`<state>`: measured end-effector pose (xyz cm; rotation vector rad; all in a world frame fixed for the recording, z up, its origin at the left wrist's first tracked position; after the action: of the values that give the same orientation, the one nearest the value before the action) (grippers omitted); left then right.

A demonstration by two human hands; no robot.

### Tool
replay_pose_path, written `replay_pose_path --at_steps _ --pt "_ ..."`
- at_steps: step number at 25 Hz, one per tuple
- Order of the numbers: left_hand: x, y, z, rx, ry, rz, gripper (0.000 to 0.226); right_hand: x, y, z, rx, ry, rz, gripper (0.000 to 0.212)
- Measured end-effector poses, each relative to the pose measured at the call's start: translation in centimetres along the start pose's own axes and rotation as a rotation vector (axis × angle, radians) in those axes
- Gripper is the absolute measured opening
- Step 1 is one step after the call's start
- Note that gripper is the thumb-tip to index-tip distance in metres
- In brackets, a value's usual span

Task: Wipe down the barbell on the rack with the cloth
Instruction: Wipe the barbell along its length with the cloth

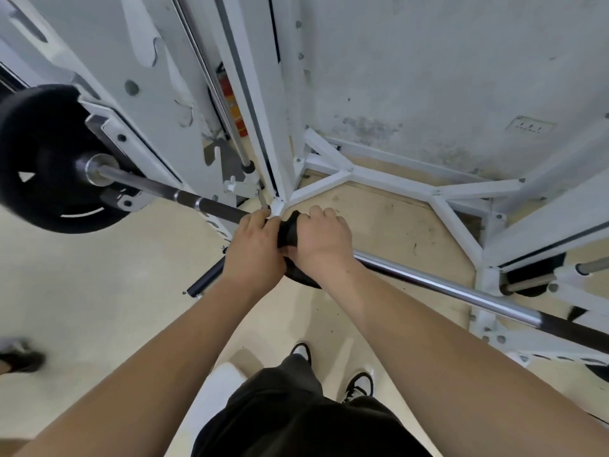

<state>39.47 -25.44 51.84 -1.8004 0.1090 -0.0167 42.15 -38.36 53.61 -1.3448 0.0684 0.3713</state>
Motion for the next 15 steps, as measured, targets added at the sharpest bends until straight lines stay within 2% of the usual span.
replay_pose_path --at_steps 3,7,11,15 --pt "0.4 0.1 0.1 -0.064 0.045 -0.038 0.04 -0.2 -0.2 -0.6 0.022 0.003 0.001 0.059" --pt "0.2 0.9 -3.1 -0.14 0.178 -0.089 0.051 -4.2 -0.5 -6.4 -0.043 0.038 -0.03 0.062" --pt "-1.6 2.4 -9.3 -0.182 0.306 -0.038 0.056 -9.3 -1.1 -13.9 -0.069 0.107 -0.019 0.068" --pt "-4.1 5.0 -17.6 -0.257 0.447 -0.062 0.05 -14.6 -1.9 -21.8 -0.077 0.176 0.006 0.068"
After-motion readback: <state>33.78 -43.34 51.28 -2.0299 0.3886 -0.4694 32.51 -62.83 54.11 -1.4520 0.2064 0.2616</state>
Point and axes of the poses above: each hand's wrist, its own x-axis towards the middle knuckle, its own y-axis out of the palm, z = x × y, the point moved 2 cm from there along x, towards the middle knuckle, and after that the axes turned 2 degrees about x, right-handed, at the moved point
